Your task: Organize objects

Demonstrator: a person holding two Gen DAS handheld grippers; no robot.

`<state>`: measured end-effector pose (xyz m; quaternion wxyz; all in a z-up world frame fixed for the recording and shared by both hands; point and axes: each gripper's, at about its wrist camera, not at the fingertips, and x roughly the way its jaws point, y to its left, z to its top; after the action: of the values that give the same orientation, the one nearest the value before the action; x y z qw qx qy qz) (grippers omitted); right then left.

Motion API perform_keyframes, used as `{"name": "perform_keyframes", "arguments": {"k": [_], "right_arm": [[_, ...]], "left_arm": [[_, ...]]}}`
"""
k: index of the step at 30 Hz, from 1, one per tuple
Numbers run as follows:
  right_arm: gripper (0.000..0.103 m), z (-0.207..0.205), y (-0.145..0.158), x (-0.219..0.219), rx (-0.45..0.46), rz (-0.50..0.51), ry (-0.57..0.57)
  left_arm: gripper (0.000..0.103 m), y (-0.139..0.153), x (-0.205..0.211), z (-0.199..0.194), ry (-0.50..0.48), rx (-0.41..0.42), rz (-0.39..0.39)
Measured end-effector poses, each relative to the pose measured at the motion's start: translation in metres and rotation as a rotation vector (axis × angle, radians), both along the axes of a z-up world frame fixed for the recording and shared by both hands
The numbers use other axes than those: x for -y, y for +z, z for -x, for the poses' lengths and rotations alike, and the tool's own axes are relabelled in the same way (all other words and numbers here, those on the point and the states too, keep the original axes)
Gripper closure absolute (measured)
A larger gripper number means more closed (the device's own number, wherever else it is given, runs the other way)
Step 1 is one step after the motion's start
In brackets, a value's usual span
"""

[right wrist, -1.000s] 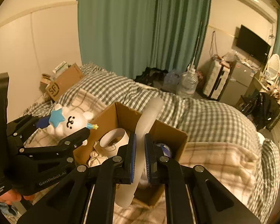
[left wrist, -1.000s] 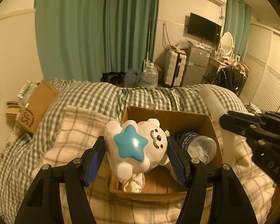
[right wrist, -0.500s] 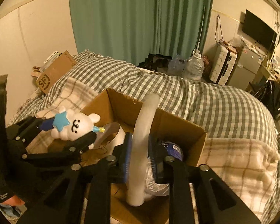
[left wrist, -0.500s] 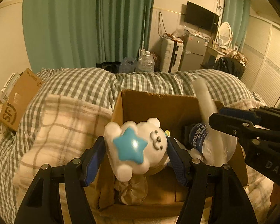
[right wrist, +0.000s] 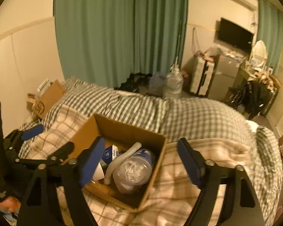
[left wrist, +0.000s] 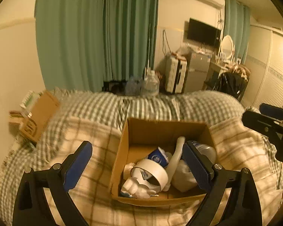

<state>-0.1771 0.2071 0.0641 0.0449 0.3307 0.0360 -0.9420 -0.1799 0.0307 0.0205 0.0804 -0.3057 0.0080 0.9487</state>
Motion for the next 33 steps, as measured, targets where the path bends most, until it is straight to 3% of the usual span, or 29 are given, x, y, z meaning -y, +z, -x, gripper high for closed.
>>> {"name": "perform_keyframes", "arguments": {"k": [10, 17, 22, 27, 33], "right_arm": [[0.000, -0.099, 0.072, -0.020, -0.202, -0.007, -0.095], [0.000, -0.146, 0.084, -0.023, -0.295, -0.028, -0.154], [0.000, -0.162, 0.057, -0.020, -0.321, -0.043, -0.182], [0.000, -0.167, -0.001, -0.017, -0.366, -0.042, -0.196], [0.000, -0.137, -0.056, -0.011, -0.287, -0.027, -0.181]], "left_arm": [[0.000, 0.074, 0.008, -0.078, -0.004, -0.202, -0.006], [0.000, 0.082, 0.016, -0.112, 0.021, -0.282, -0.021], [0.000, 0.056, 0.023, -0.127, 0.045, -0.294, -0.071], [0.000, 0.014, 0.027, -0.132, 0.098, -0.304, -0.066], [0.000, -0.024, 0.030, -0.125, 0.105, -0.263, -0.051]]}}
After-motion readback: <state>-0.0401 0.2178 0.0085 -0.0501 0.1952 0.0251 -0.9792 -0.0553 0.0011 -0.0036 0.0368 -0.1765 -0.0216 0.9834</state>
